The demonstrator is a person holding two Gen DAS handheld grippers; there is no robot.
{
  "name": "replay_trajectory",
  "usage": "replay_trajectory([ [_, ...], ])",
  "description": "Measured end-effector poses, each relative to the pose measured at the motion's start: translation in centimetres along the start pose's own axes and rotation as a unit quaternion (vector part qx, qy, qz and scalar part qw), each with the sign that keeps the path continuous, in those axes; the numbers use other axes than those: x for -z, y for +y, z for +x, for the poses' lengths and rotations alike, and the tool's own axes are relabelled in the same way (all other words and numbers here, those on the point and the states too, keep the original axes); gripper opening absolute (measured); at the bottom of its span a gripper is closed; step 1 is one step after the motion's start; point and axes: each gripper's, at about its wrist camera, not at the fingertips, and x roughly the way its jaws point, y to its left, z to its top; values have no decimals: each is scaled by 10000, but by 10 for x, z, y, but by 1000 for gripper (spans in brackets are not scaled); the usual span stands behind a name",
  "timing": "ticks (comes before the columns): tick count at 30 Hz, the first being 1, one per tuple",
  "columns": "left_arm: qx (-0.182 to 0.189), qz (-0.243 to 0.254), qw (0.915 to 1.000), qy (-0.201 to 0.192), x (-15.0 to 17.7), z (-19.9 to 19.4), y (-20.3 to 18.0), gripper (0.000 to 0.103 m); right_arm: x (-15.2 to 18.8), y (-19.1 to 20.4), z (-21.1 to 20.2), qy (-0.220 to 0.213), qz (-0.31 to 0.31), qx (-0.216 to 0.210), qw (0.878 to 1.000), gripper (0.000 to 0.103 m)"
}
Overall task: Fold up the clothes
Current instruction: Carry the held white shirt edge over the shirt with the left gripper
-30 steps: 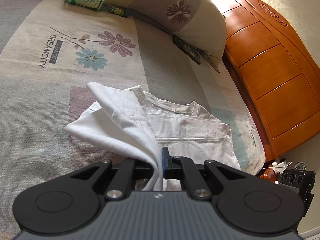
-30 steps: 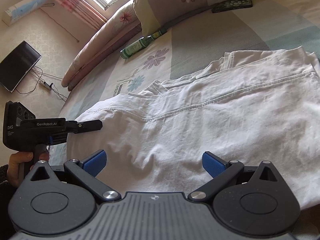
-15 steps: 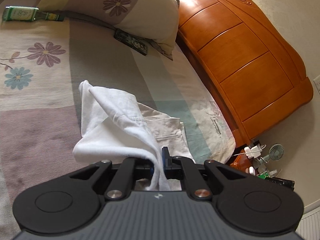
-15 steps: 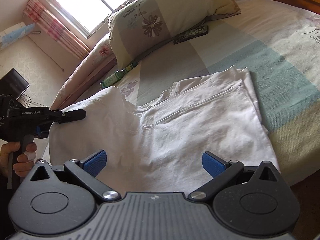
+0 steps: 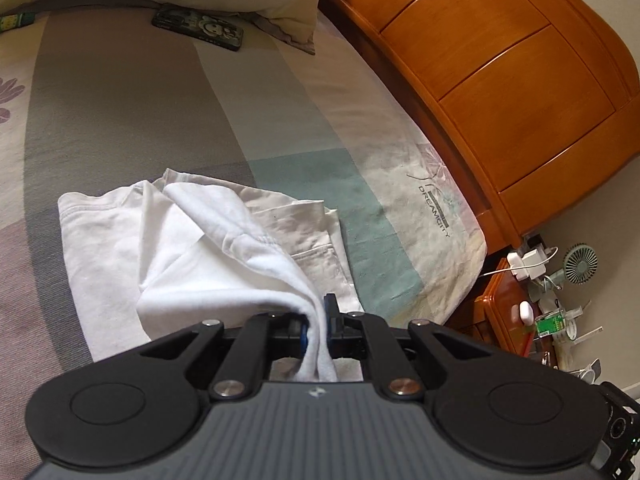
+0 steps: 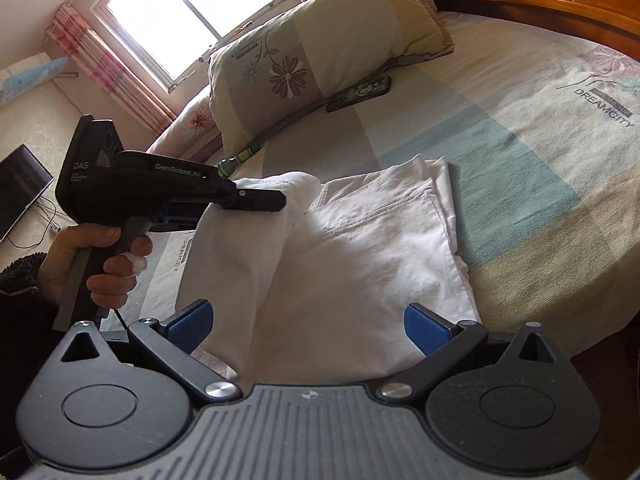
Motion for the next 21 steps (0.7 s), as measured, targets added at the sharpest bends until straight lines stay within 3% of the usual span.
replay_trajectory([
  [21,-356,291,9964,708,-2,98,-42,6,7,-17,-4,145,100,70,9998,103],
])
